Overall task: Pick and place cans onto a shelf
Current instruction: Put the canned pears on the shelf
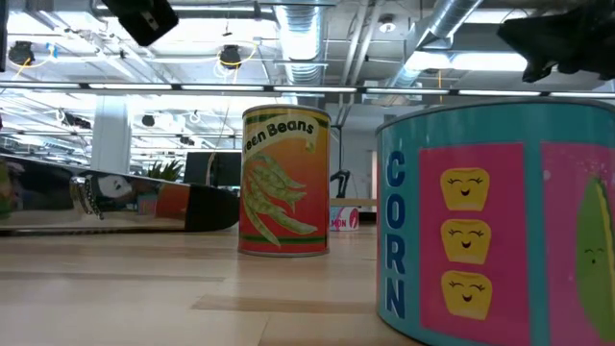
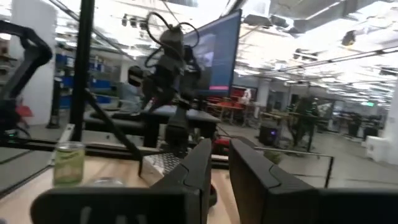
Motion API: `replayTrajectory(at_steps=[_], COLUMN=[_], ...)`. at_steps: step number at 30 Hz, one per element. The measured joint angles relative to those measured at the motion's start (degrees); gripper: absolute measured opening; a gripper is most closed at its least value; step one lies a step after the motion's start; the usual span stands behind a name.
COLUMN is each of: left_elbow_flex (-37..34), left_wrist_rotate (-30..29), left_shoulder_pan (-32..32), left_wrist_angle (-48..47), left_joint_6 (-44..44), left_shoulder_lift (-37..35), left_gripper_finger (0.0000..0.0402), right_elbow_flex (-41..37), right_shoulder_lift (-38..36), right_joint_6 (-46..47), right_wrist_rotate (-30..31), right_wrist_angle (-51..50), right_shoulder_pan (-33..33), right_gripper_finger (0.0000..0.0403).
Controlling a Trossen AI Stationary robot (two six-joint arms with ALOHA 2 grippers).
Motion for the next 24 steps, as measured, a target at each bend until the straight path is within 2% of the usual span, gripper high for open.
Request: replayTrajectory(at_steps=[5, 8, 13, 19, 24], left_elbow_flex=[0.0, 0.1, 4.1, 10.5, 10.6], left_wrist_rotate=[9.0, 9.0, 3.3, -8.6, -11.6], left_shoulder_pan=[-0.4, -3.1, -10.8, -23.4, -29.5], left_wrist_angle=[-2.0, -5.4, -11.9, -16.4, -14.9], left_joint_6=[-7.6, -12.1, -17.3, -23.2, -27.3], left_shoulder_lift=[3.0, 3.5, 3.6, 3.5, 3.8], left_gripper_finger=[0.0056, 0.0056, 0.0056, 0.0056, 0.0056], right_elbow_flex=[0.0, 0.0, 0.0, 0.0, 0.0], right_shoulder_lift=[0.0, 0.0, 0.0, 0.0, 0.9], right_joint_6=[5.1, 6.1, 12.4, 23.4, 28.1], right_wrist_rotate=[0.0, 0.0, 0.3, 0.3, -1.0], right_wrist_angle=[-0.5, -1.0, -4.0, -11.7, -13.8], right_shoulder_pan=[1.3, 1.3, 1.3, 1.3, 1.5], right_gripper_finger=[0.0082, 0.0082, 0.0082, 0.0082, 0.0082])
